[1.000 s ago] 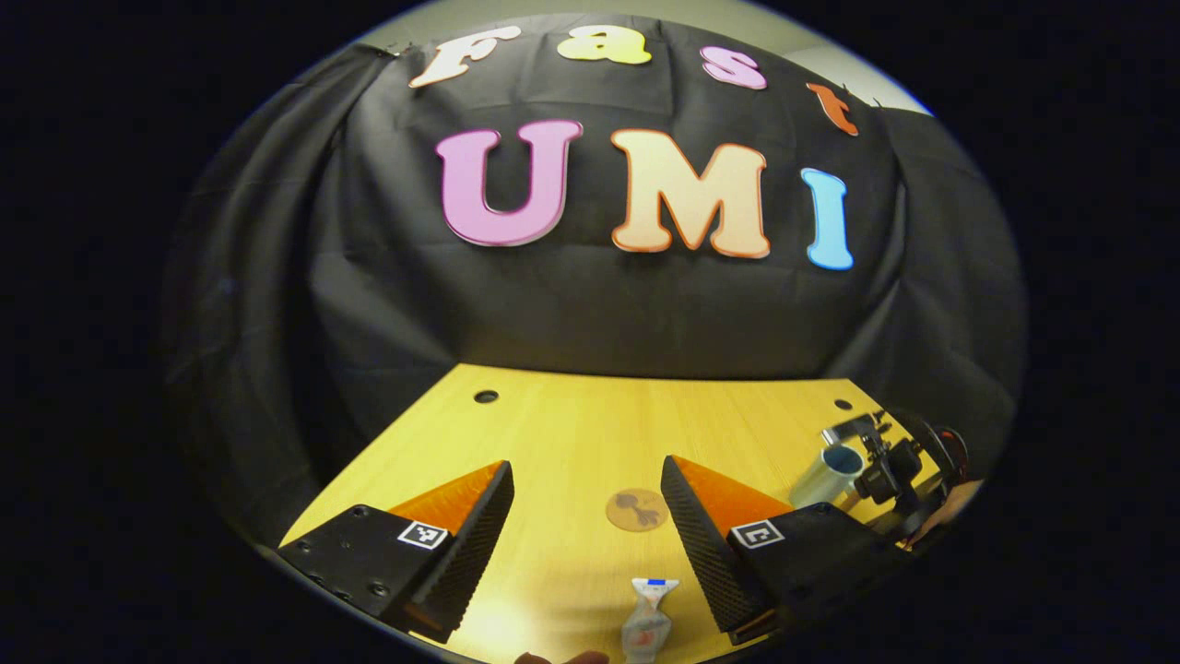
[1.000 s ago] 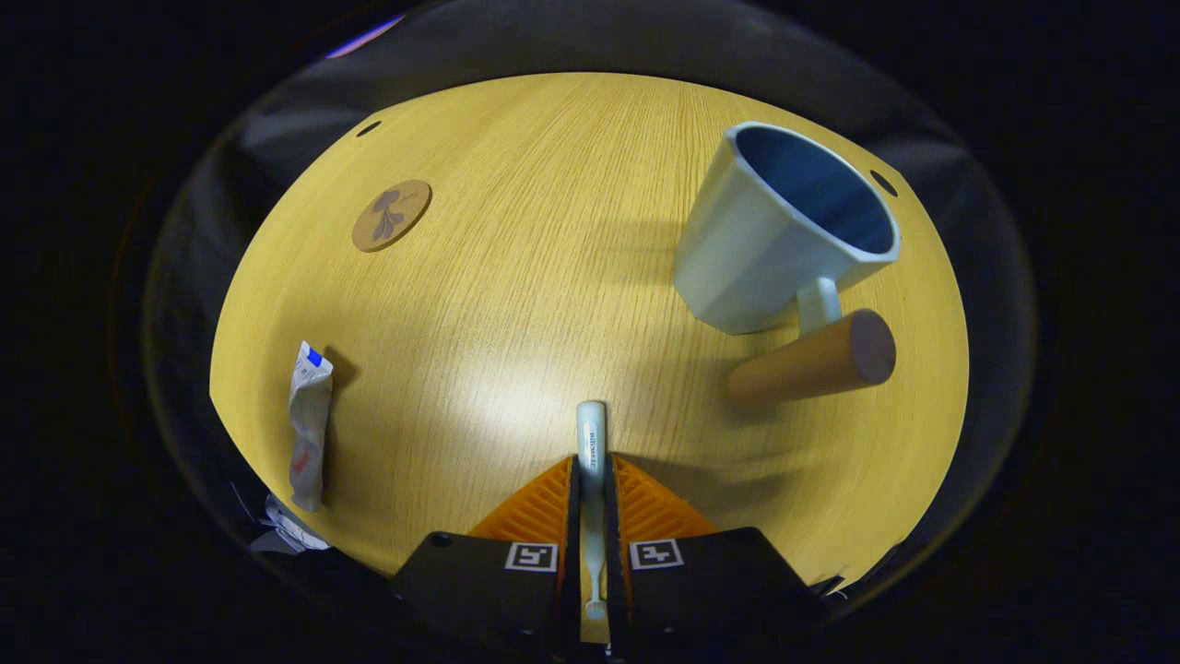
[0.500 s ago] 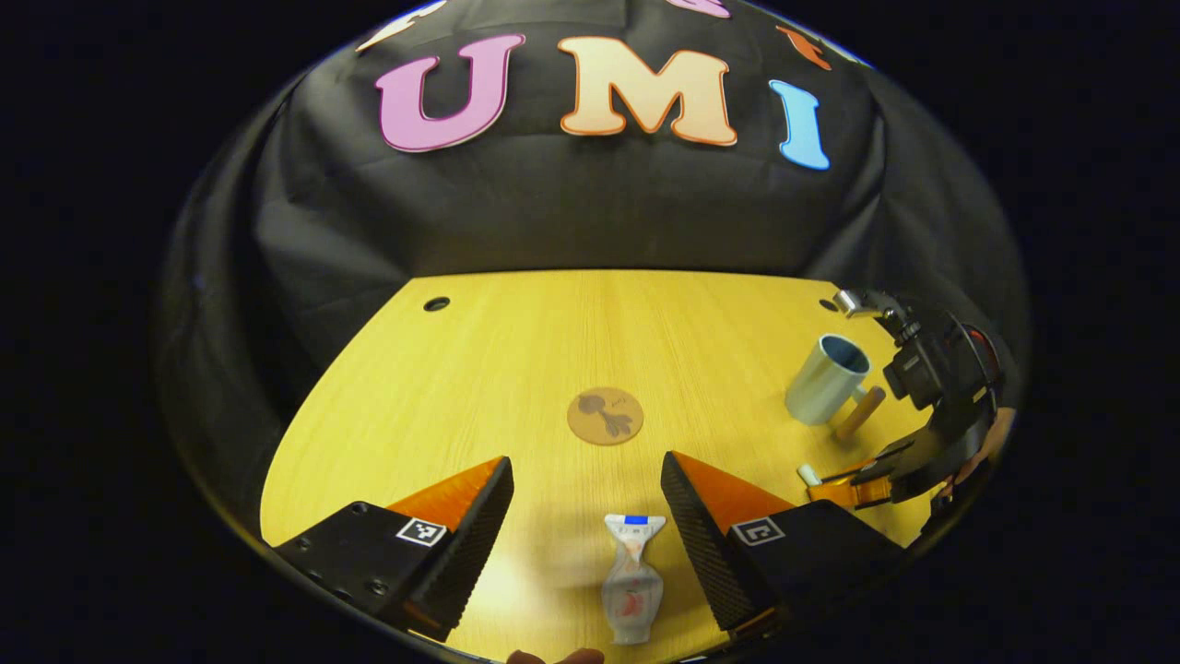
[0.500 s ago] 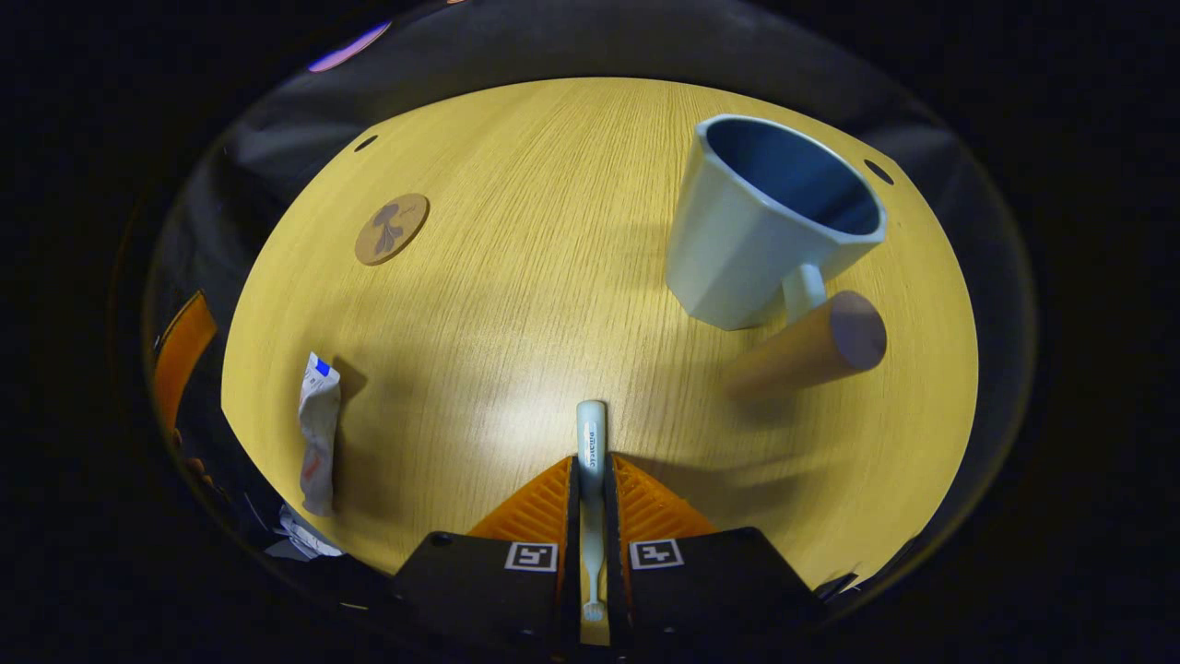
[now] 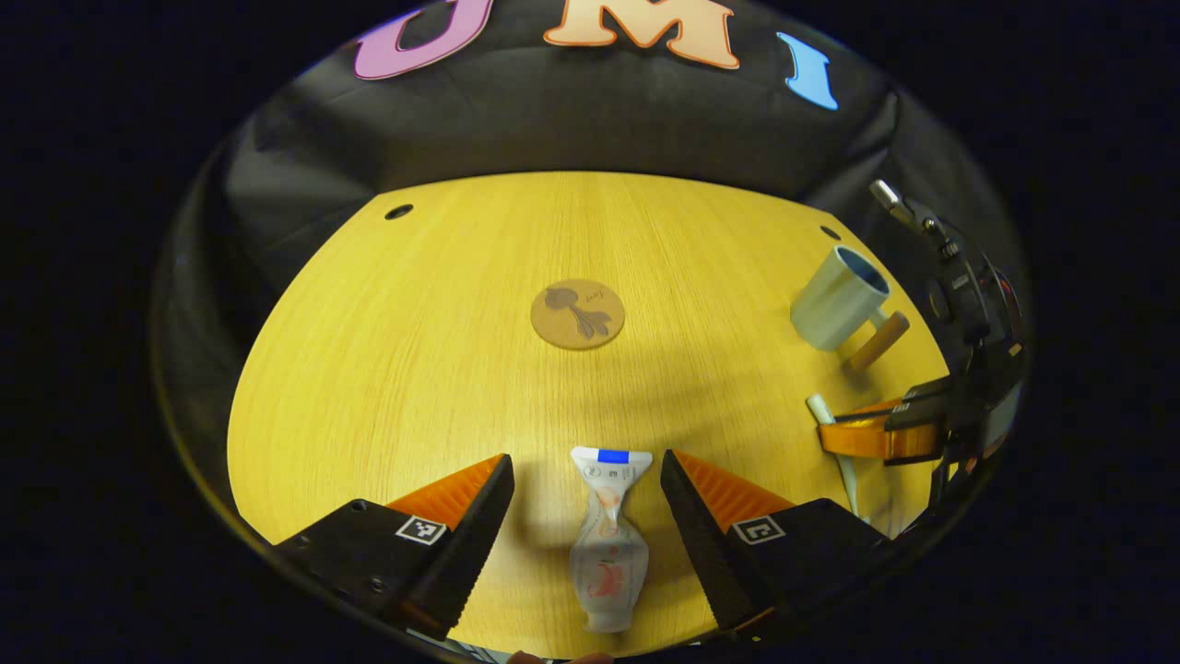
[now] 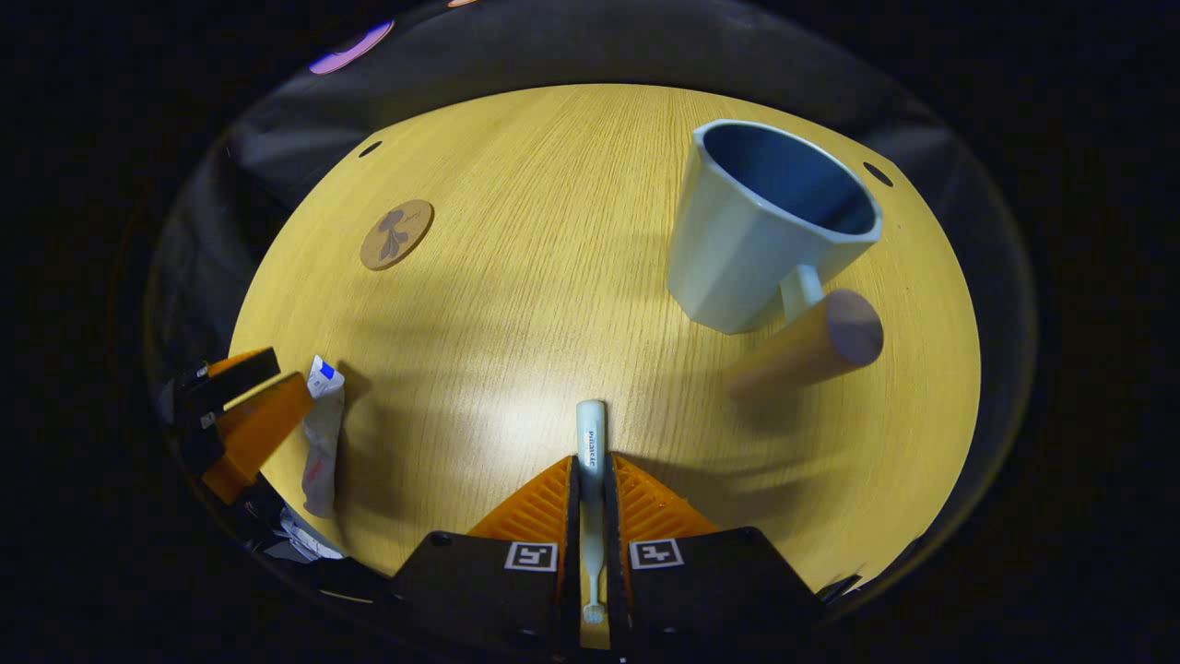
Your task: Put the toothbrush and toothpaste on the desktop into the cup, then pick up the cup and place it on the coaster on the desktop.
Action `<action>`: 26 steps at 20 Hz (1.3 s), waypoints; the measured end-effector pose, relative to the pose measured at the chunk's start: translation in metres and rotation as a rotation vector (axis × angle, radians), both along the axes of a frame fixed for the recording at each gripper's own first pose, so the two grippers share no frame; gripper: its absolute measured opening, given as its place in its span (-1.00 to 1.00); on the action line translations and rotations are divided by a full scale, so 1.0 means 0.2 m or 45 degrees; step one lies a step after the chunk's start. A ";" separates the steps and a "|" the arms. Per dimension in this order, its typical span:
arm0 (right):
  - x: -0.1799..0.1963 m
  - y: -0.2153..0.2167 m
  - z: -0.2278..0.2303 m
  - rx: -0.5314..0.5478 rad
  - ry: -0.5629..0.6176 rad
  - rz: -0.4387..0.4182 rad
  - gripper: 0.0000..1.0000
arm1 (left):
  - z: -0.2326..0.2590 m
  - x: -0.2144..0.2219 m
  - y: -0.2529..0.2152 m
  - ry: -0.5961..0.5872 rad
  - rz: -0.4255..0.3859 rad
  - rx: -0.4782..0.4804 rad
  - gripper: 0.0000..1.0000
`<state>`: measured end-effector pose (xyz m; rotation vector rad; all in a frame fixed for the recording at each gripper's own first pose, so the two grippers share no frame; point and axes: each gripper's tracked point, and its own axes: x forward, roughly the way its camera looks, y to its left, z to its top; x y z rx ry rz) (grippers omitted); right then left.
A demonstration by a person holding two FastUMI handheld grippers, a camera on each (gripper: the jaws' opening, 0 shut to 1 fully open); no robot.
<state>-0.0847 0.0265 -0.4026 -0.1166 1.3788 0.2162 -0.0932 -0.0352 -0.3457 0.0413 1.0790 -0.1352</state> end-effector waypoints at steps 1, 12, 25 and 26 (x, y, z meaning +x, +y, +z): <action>0.00 0.00 0.00 0.002 -0.001 -0.002 -0.71 | -0.04 -0.02 0.00 0.034 -0.005 0.012 0.92; 0.00 0.00 0.00 -0.007 -0.023 0.033 -0.71 | -0.15 -0.11 -0.01 0.279 -0.066 0.088 0.46; 0.00 0.03 0.02 0.098 -0.101 -0.002 -0.72 | -0.13 -0.10 -0.04 0.270 -0.076 0.050 -0.79; 0.00 0.03 0.04 0.114 -0.112 -0.015 -0.72 | -0.13 -0.09 -0.05 0.269 -0.076 0.048 -0.79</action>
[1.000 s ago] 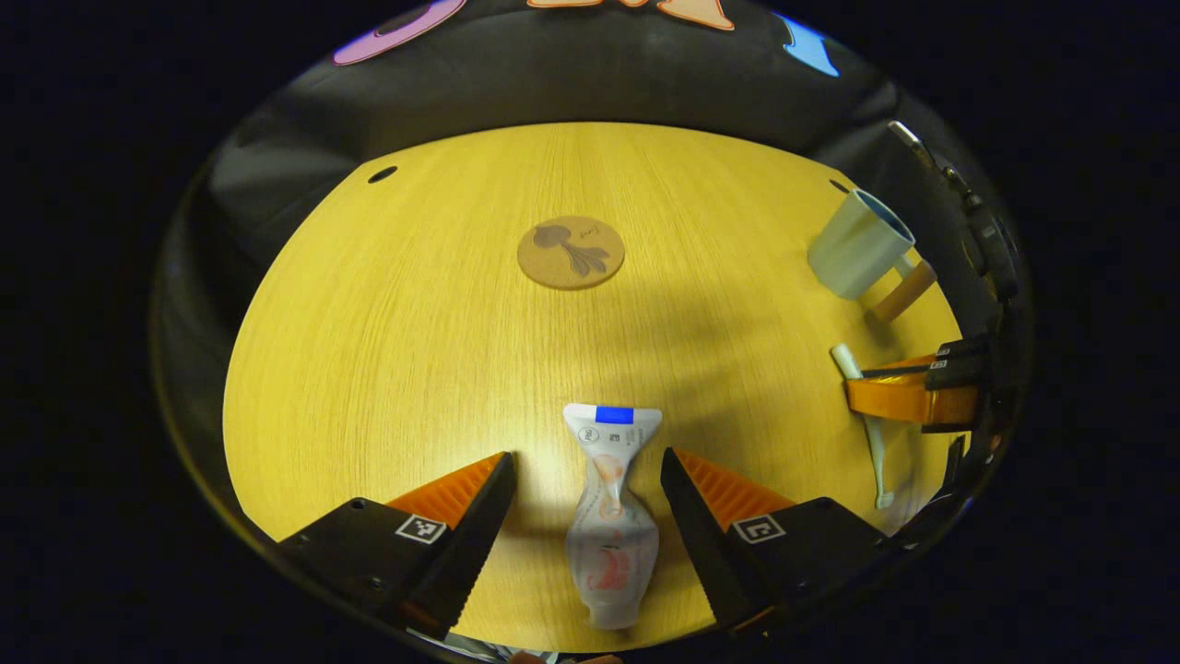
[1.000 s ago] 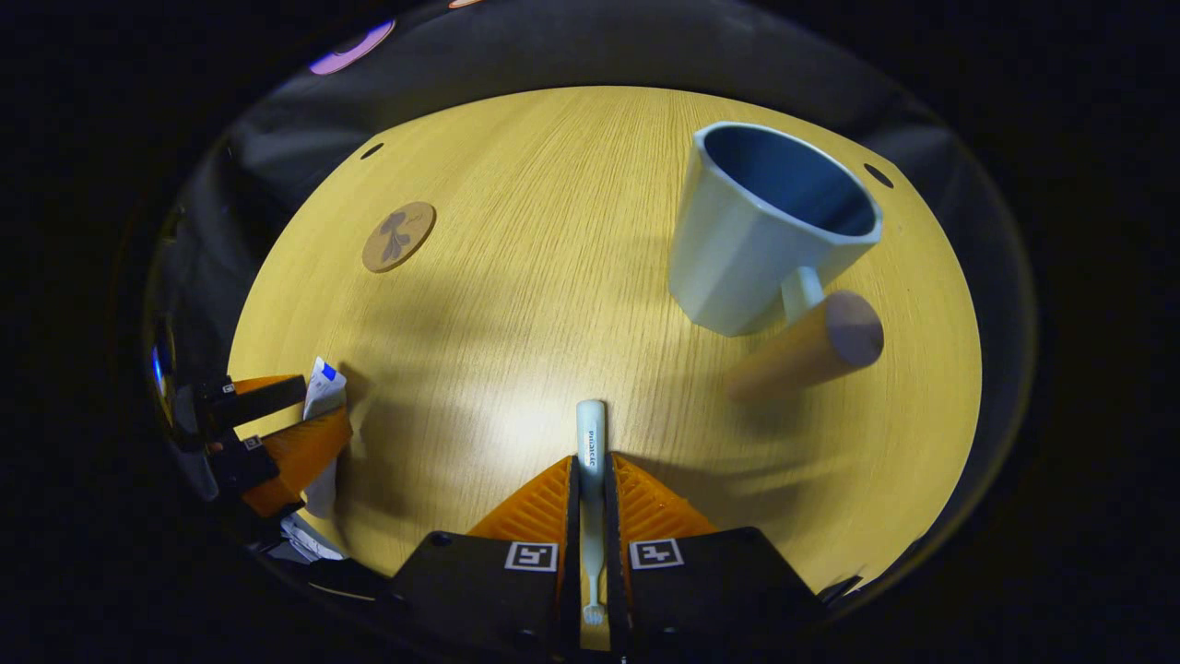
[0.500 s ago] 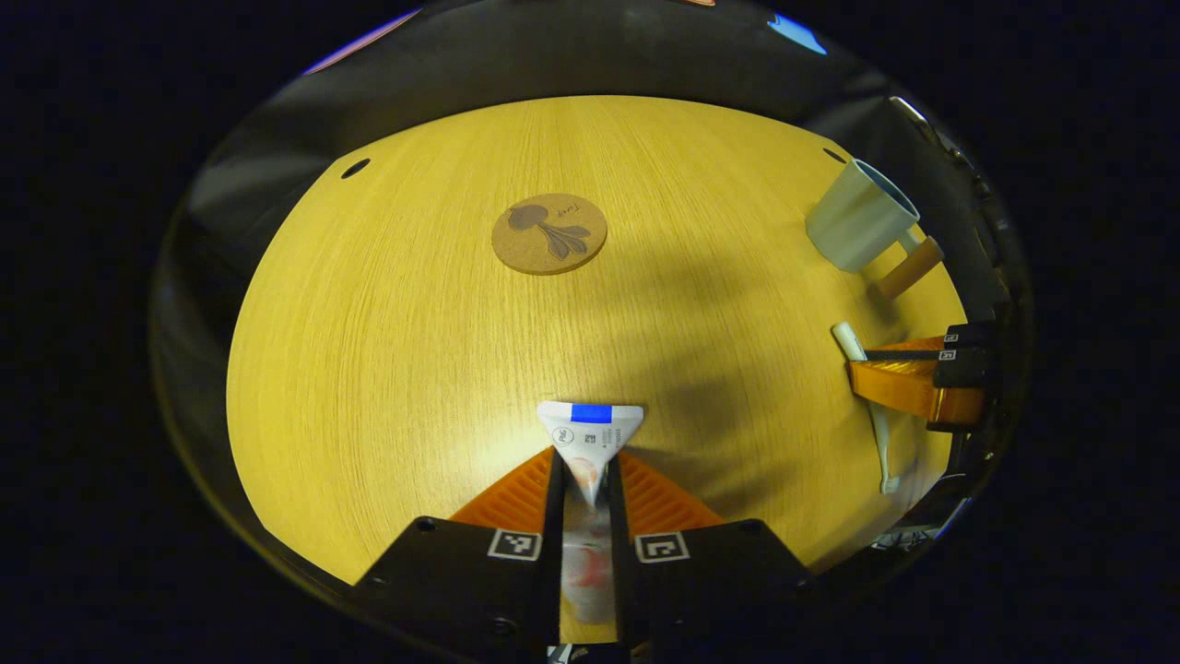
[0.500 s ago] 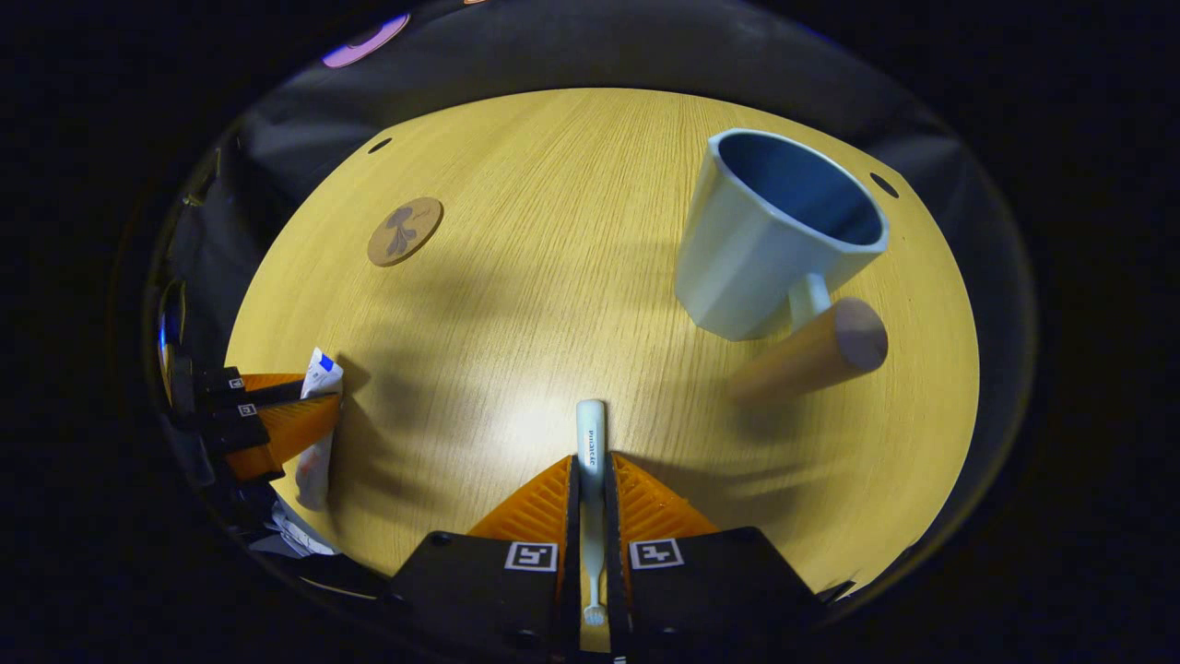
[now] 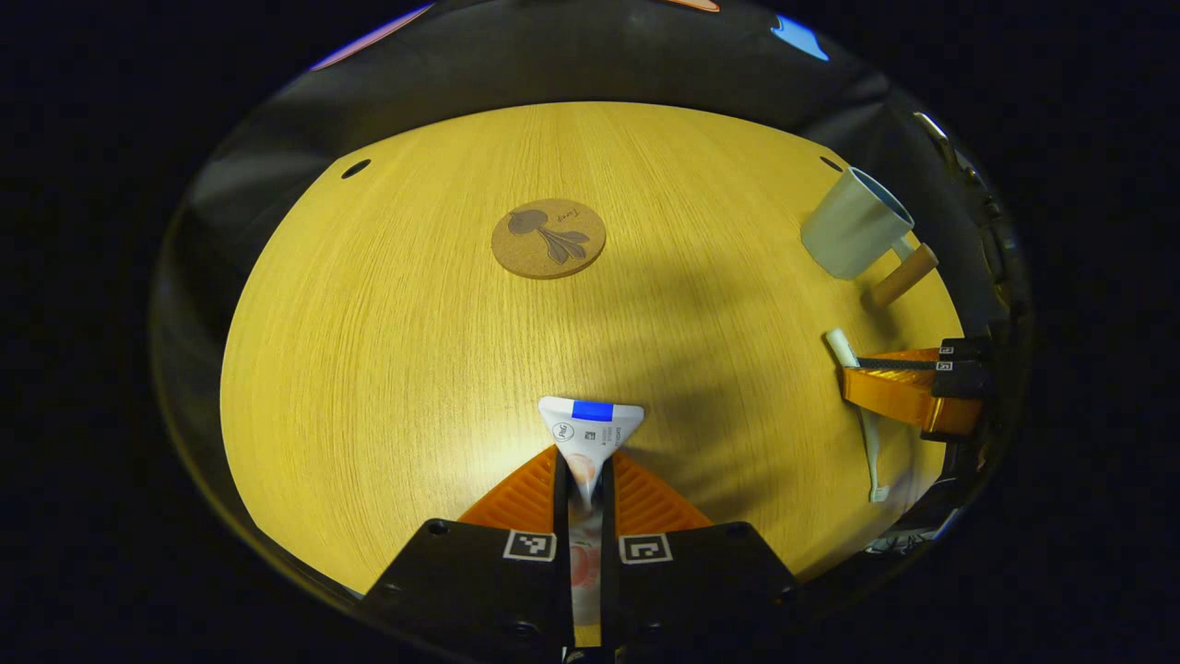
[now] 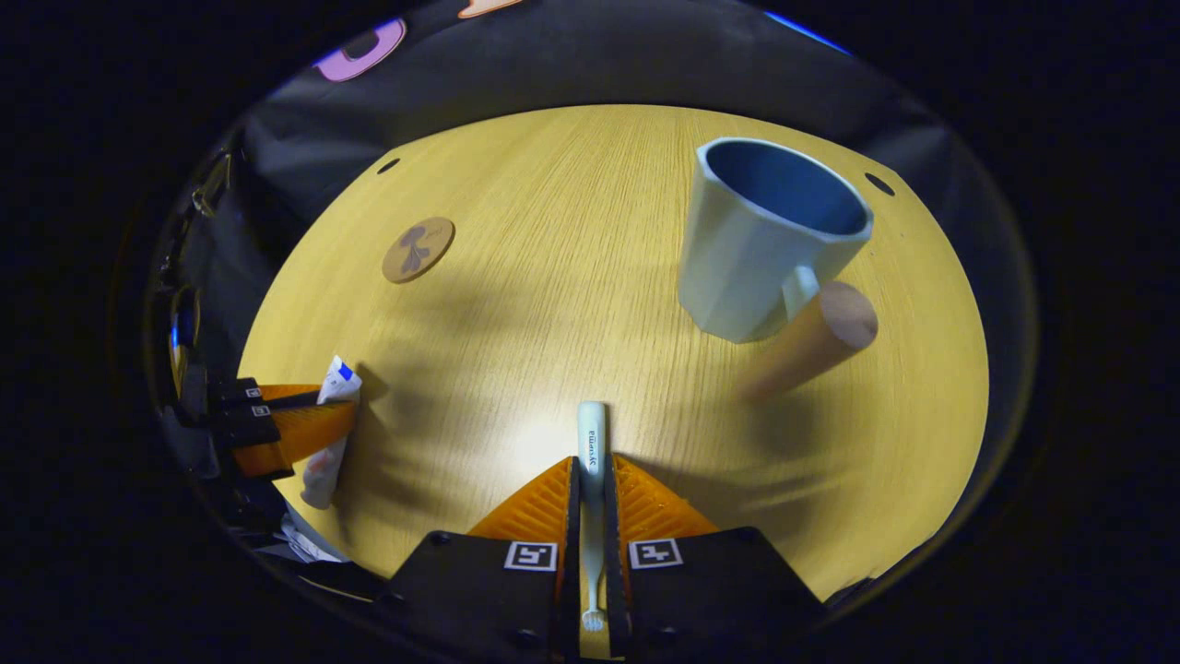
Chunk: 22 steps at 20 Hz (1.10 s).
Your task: Put the toothbrush and toothpaste on the desktop into the cup, then pick up the cup and place it on the coaster on the desktop.
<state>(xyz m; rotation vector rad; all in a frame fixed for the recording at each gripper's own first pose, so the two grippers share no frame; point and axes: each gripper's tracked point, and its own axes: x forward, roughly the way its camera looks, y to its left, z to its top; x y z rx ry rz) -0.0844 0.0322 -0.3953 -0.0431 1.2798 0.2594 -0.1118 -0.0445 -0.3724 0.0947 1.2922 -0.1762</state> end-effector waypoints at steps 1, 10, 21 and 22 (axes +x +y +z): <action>0.00 0.00 0.01 0.013 -0.017 -0.001 -0.72 | 0.00 0.00 0.00 -0.001 -0.003 -0.003 -0.79; 0.28 0.01 0.43 0.214 -0.377 -0.149 -0.72 | 0.01 0.00 0.00 -0.007 -0.020 -0.003 -0.79; 0.75 -0.03 0.99 0.295 -0.872 -0.120 -0.72 | 0.01 0.00 0.00 -0.011 0.004 0.007 -0.79; 0.79 -0.05 1.03 0.296 -0.903 -0.131 -0.72 | 0.01 0.00 0.00 -0.012 0.005 0.008 -0.79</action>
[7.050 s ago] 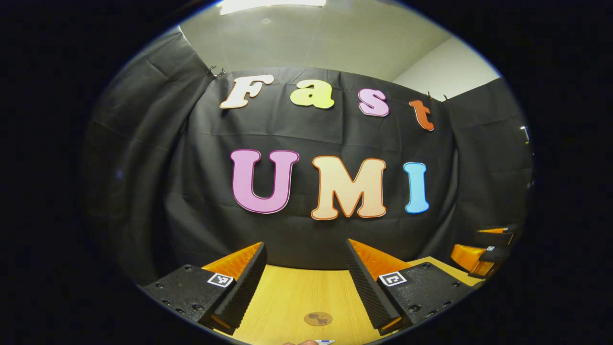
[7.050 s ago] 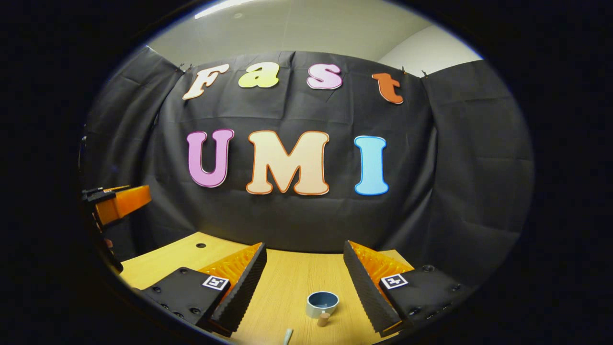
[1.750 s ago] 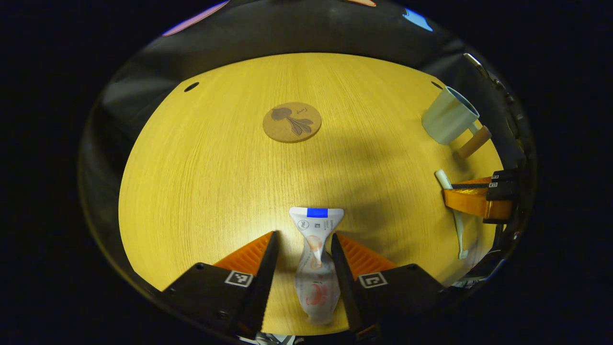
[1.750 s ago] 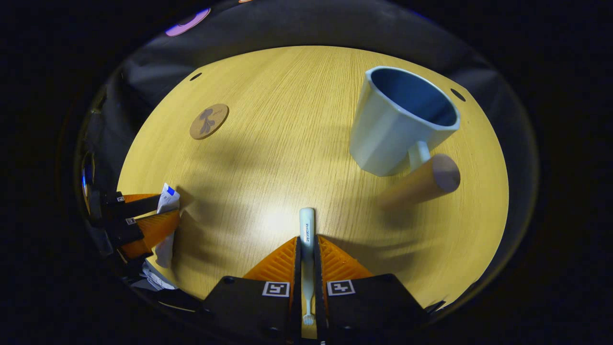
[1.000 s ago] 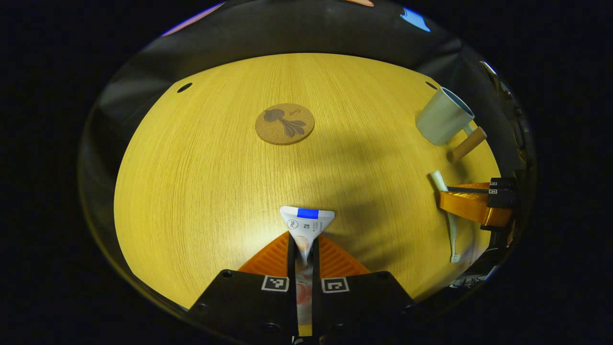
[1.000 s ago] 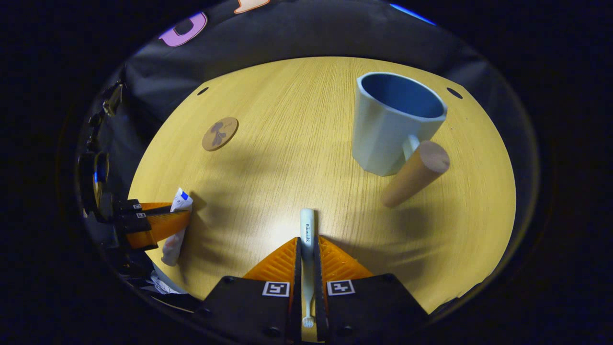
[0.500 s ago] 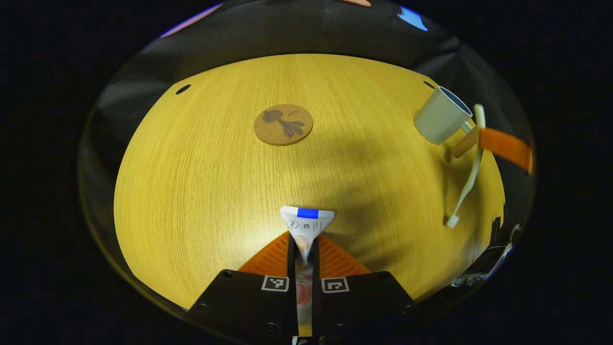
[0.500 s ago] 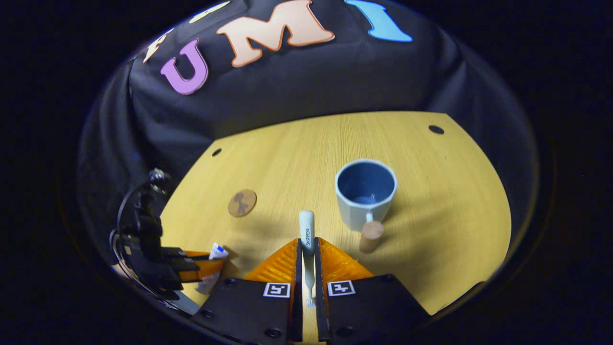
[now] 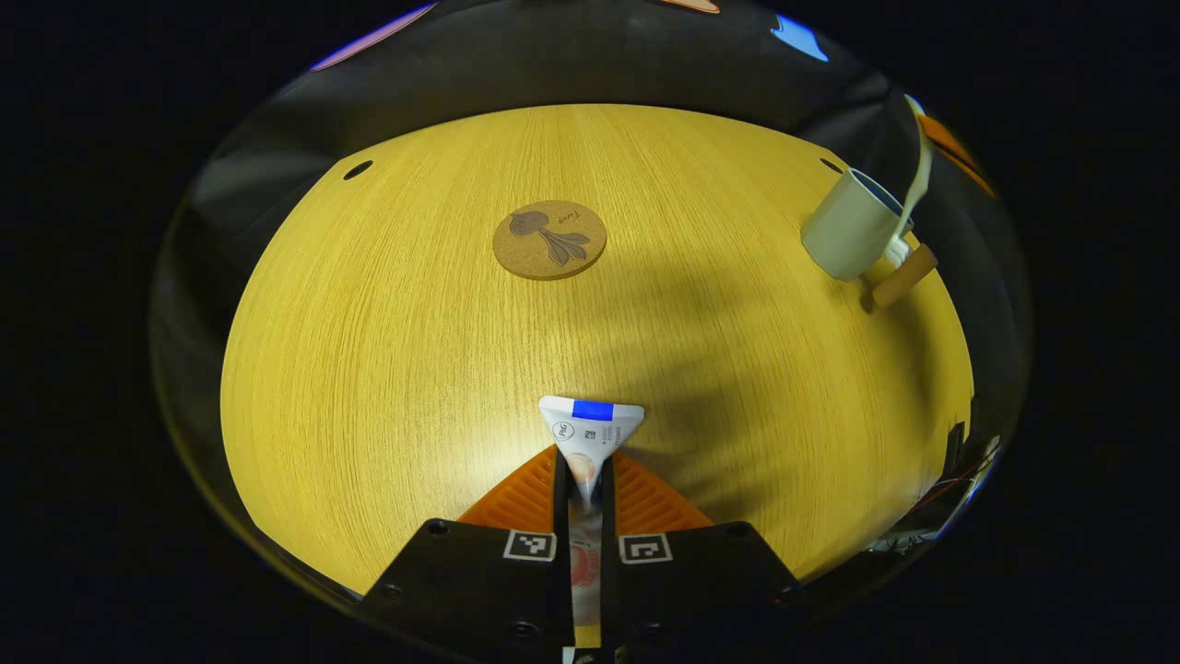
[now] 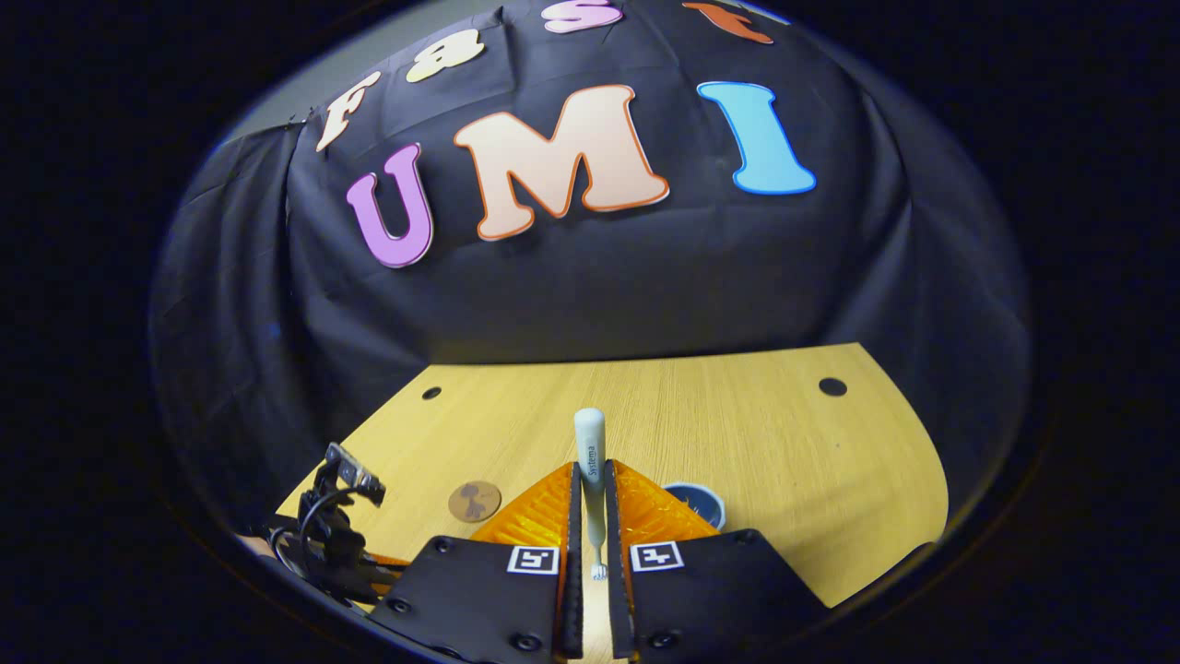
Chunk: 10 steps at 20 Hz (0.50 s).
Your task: Put the toothbrush and toothpaste on the desktop into the cup, then pick up the cup and place it on the coaster on the desktop.
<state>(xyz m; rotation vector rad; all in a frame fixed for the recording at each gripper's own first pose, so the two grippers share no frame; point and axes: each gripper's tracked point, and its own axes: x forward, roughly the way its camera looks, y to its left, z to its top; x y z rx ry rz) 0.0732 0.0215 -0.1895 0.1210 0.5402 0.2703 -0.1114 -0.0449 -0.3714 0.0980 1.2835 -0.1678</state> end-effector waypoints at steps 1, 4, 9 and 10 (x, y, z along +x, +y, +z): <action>0.03 -0.02 0.02 0.001 -0.024 -0.015 -0.72 | 0.00 0.00 0.00 -0.002 0.004 0.000 -0.79; 0.14 -0.10 0.06 -0.002 -0.071 -0.083 -0.72 | 0.00 0.00 0.00 -0.008 0.019 0.001 -0.79; 0.21 -0.19 0.03 -0.032 -0.094 -0.138 -0.72 | 0.00 0.00 0.00 -0.012 0.021 -0.004 -0.79; 0.22 -0.18 0.06 -0.004 -0.106 -0.143 -0.72 | 0.00 0.00 0.00 -0.012 0.022 -0.004 -0.79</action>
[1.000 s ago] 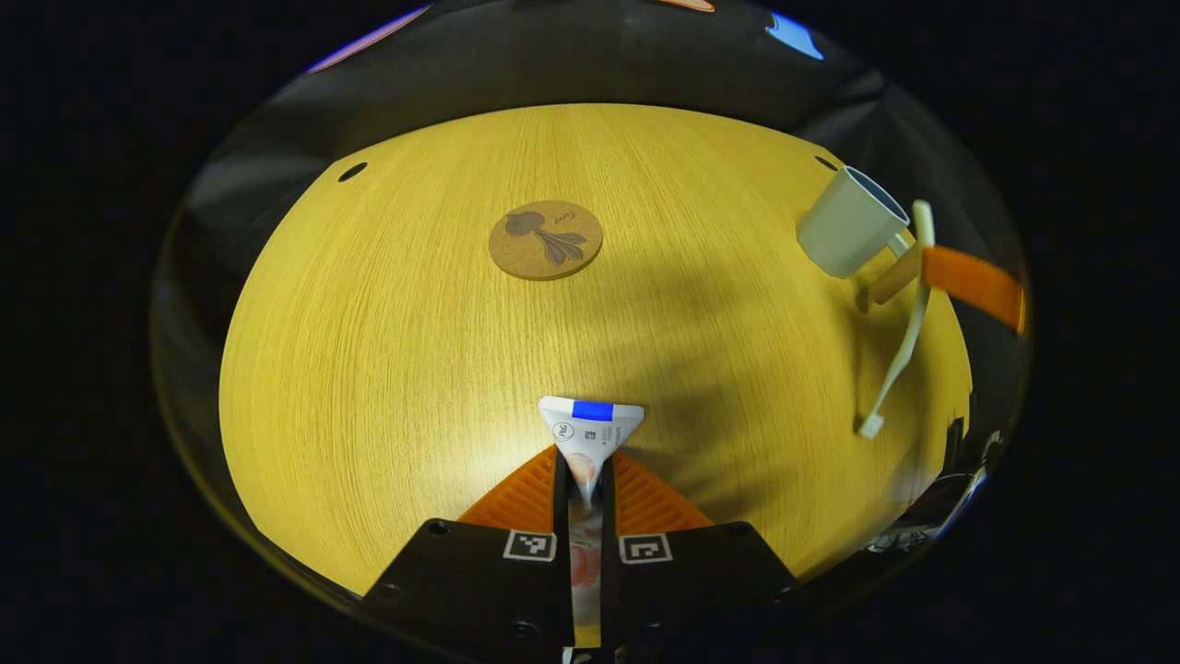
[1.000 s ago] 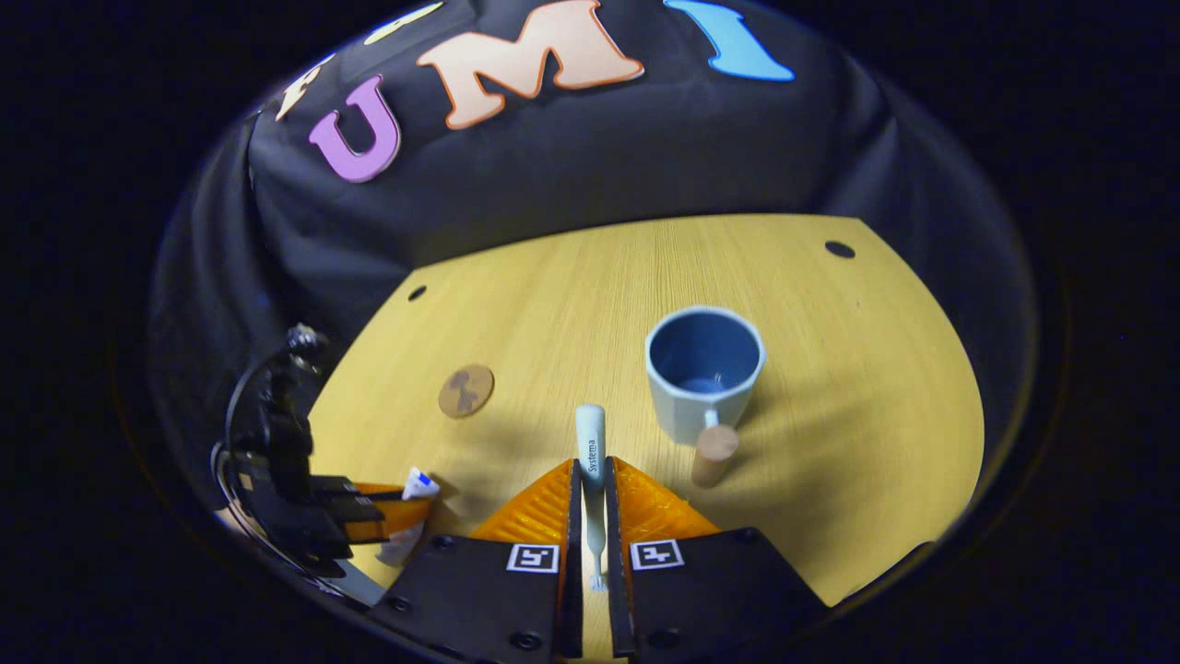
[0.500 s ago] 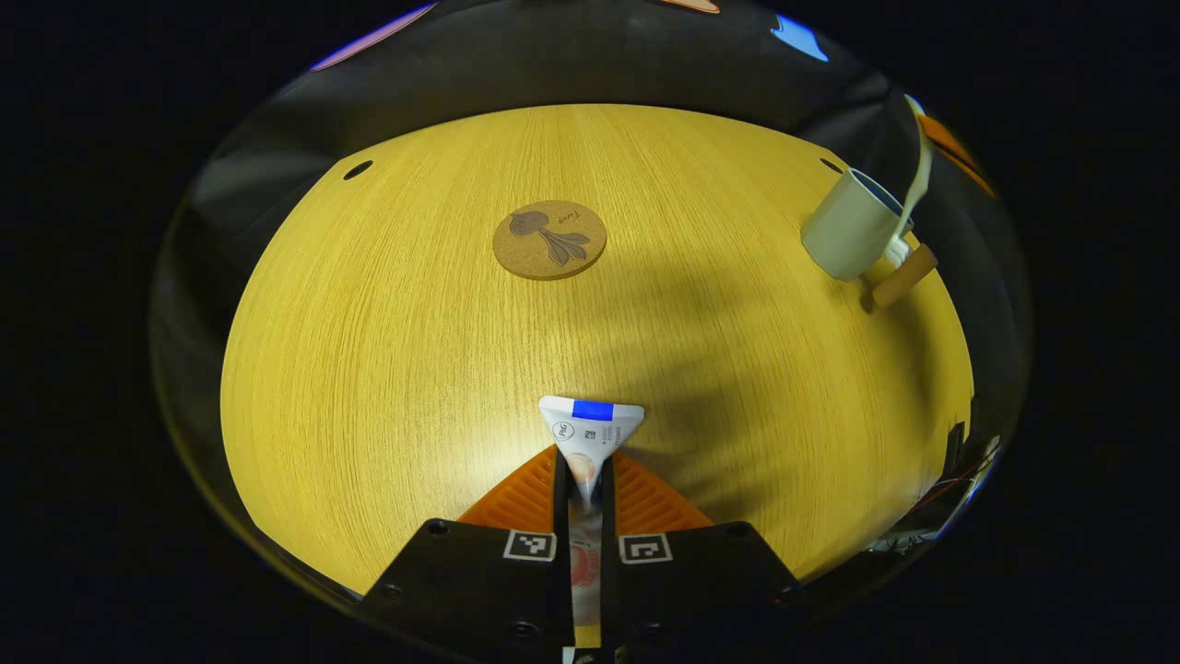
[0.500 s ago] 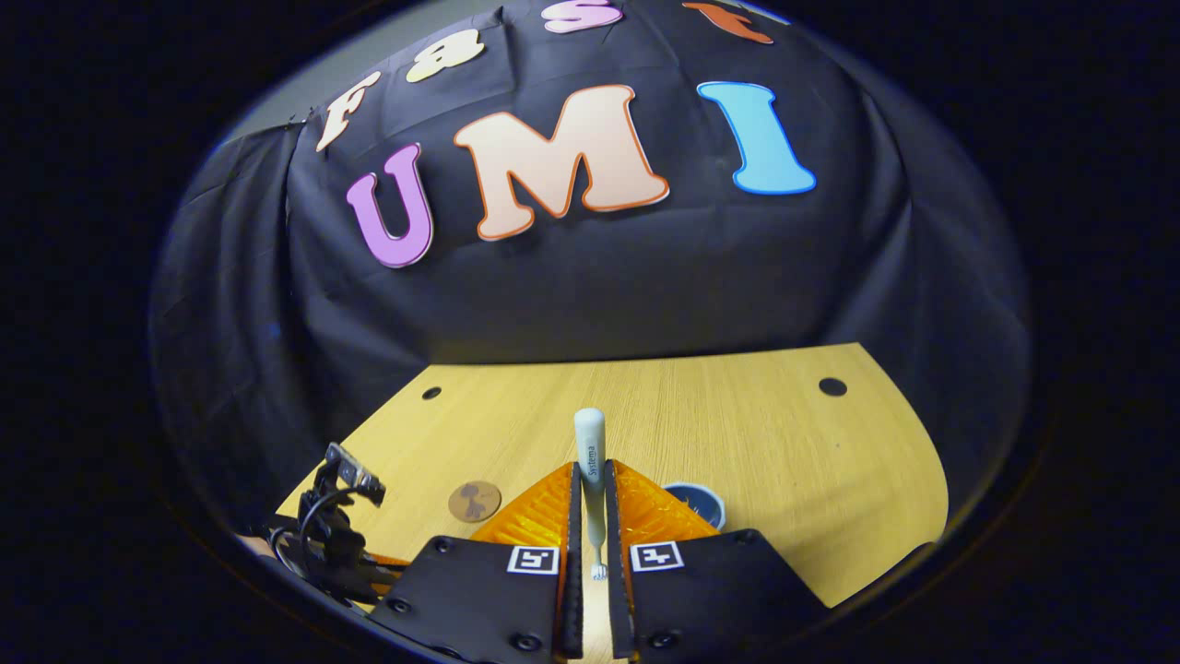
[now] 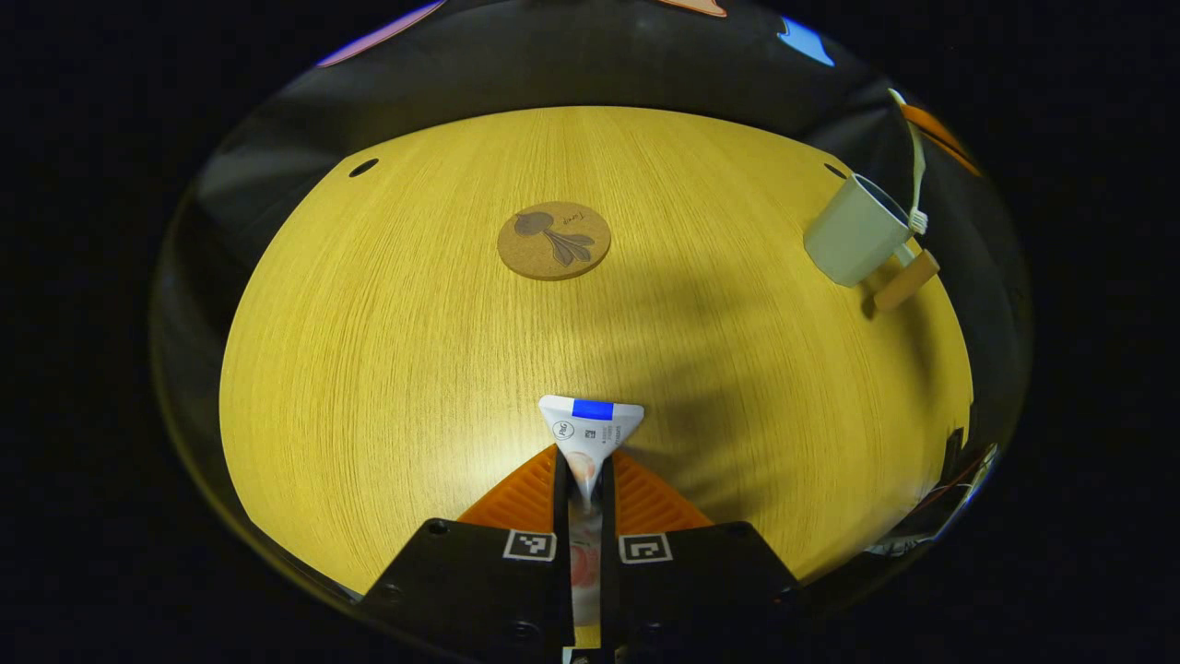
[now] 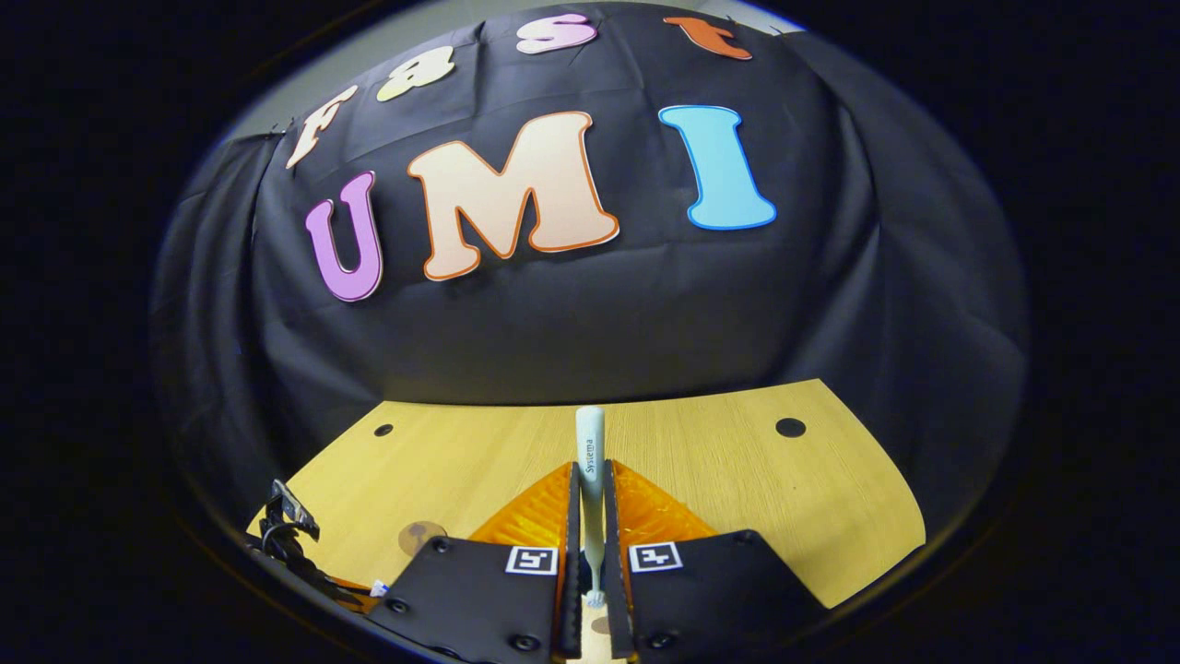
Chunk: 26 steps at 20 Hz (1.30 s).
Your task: Put the toothbrush and toothpaste on the desktop into the cup, then pick up the cup and place it on the coaster on the desktop.
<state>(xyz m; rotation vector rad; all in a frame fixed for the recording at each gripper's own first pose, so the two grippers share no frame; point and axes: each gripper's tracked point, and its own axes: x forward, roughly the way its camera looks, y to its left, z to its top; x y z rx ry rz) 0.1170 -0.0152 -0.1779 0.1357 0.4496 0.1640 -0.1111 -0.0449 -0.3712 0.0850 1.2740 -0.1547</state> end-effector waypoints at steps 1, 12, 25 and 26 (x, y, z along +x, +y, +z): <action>0.01 0.00 0.02 0.016 -0.020 -0.009 -0.72 | 0.00 0.00 0.00 0.000 0.001 0.000 -0.79; -0.03 -0.06 -0.31 -0.086 0.127 -0.039 -0.72 | 0.00 0.00 0.00 -0.012 -0.001 -0.005 -0.79; -0.24 -0.10 -0.44 -0.137 0.289 -0.007 -0.05 | 0.00 0.00 0.00 -0.084 -0.024 -0.024 -0.79; -0.26 -0.10 -0.42 -0.129 0.283 -0.003 0.21 | 0.01 0.00 0.00 -0.091 -0.023 -0.025 -0.79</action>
